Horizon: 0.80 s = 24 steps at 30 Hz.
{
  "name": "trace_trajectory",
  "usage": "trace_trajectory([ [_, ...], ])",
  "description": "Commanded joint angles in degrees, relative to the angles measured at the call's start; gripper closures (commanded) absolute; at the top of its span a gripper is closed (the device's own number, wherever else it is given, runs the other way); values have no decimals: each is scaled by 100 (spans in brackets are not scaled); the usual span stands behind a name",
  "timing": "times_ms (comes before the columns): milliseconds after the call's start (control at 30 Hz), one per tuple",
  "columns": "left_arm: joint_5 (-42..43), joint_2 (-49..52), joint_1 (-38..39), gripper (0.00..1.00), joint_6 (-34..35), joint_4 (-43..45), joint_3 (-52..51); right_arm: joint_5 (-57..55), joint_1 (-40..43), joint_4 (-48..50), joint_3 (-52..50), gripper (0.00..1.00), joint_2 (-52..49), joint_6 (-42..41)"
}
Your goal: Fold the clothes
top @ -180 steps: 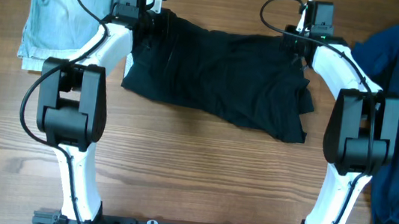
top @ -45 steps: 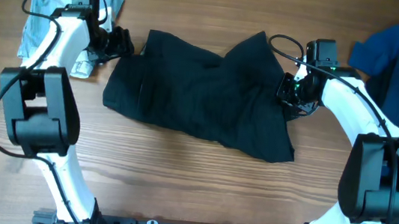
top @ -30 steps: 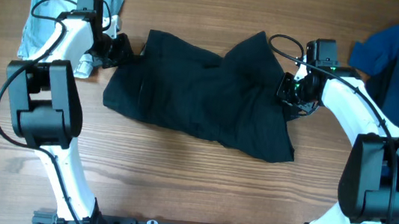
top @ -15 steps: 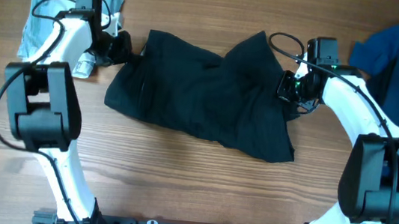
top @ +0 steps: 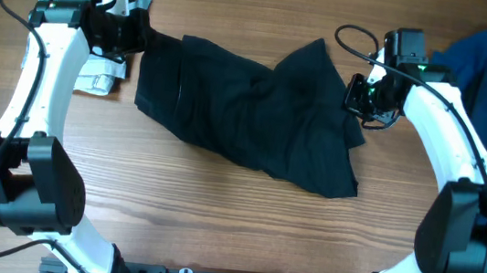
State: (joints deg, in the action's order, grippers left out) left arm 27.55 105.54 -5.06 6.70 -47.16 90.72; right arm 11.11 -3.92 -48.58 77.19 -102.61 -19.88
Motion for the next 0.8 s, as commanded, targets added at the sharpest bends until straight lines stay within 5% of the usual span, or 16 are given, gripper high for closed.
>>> trace_trajectory([
  [0, 96, -20, -31, 96, -48, -24, 63, -459, -13, 37, 52, 66, 76, -92],
  [467, 96, -20, -31, 96, -48, -26, 63, 101, -24, 876, -339, 57, -1143, -297],
  [500, 96, -20, -31, 96, -48, -28, 63, 153, -24, 874, -339, 59, -1207, -271],
  [600, 94, -20, -31, 96, -48, -26, 63, 166, -24, 868, -317, 96, -1172, -258],
  [767, 92, -20, -31, 96, -48, -24, 63, 164, -13, 839, -142, 96, -765, -238],
])
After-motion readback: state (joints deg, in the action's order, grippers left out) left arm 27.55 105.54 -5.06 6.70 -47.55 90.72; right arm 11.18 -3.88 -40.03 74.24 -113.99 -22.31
